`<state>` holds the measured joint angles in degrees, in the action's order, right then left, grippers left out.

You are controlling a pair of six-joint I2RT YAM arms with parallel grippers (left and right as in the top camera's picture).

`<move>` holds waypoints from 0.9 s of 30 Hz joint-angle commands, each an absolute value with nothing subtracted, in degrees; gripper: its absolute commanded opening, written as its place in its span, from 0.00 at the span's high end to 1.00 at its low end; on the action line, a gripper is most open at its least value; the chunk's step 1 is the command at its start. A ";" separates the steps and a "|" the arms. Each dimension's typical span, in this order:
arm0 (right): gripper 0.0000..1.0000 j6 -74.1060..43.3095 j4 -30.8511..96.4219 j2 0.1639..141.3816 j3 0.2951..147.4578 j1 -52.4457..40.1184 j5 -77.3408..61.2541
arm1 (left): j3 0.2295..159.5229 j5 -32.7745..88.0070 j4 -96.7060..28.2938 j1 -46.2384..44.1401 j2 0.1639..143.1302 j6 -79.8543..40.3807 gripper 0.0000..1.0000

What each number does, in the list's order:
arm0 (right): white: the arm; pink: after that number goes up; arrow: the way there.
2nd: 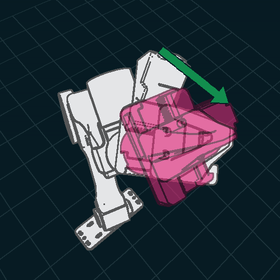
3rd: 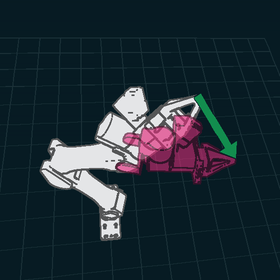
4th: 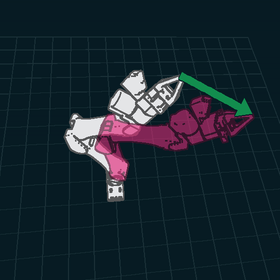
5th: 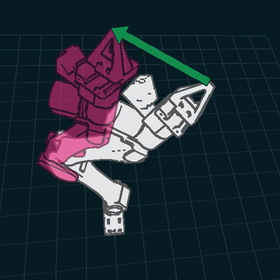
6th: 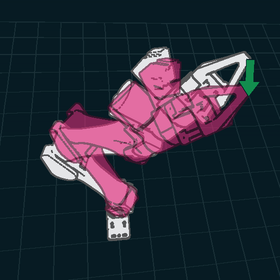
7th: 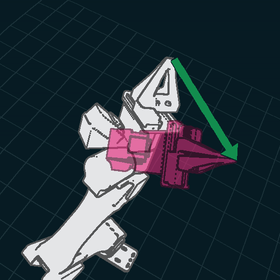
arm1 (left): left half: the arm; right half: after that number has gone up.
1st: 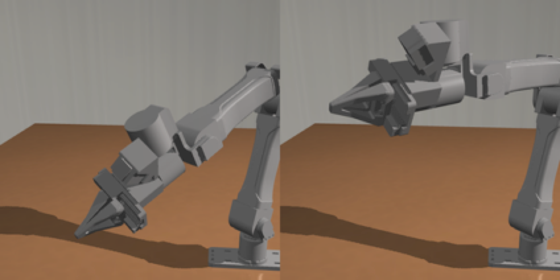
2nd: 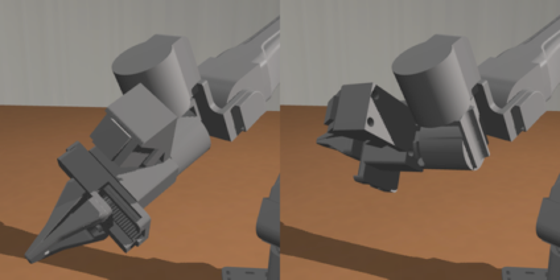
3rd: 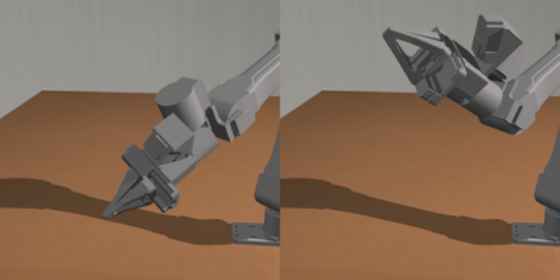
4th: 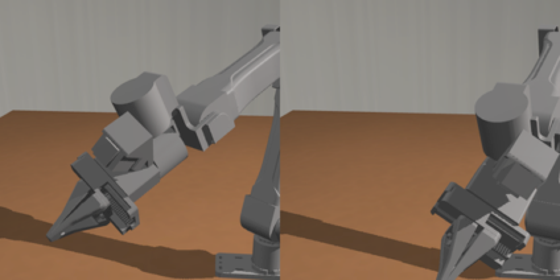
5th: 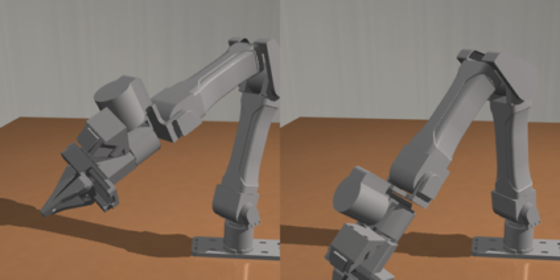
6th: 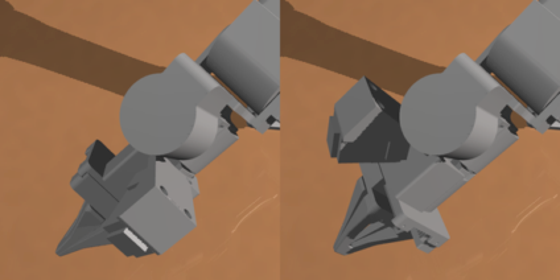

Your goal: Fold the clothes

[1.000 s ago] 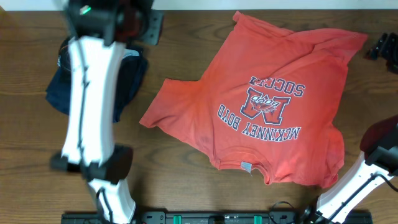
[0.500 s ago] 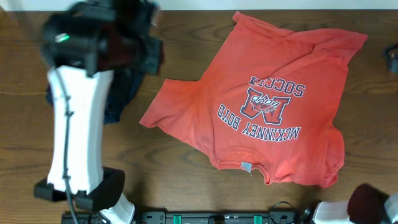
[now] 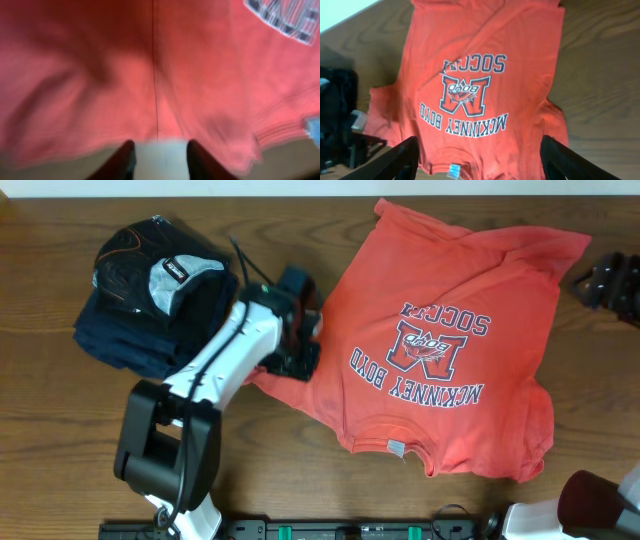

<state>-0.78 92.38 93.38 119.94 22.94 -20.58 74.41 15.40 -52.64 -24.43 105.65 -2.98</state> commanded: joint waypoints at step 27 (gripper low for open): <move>0.27 -9.85 52.18 93.65 67.05 21.78 -9.37 | 65.91 2.39 -44.36 -2.74 104.55 -9.06 0.94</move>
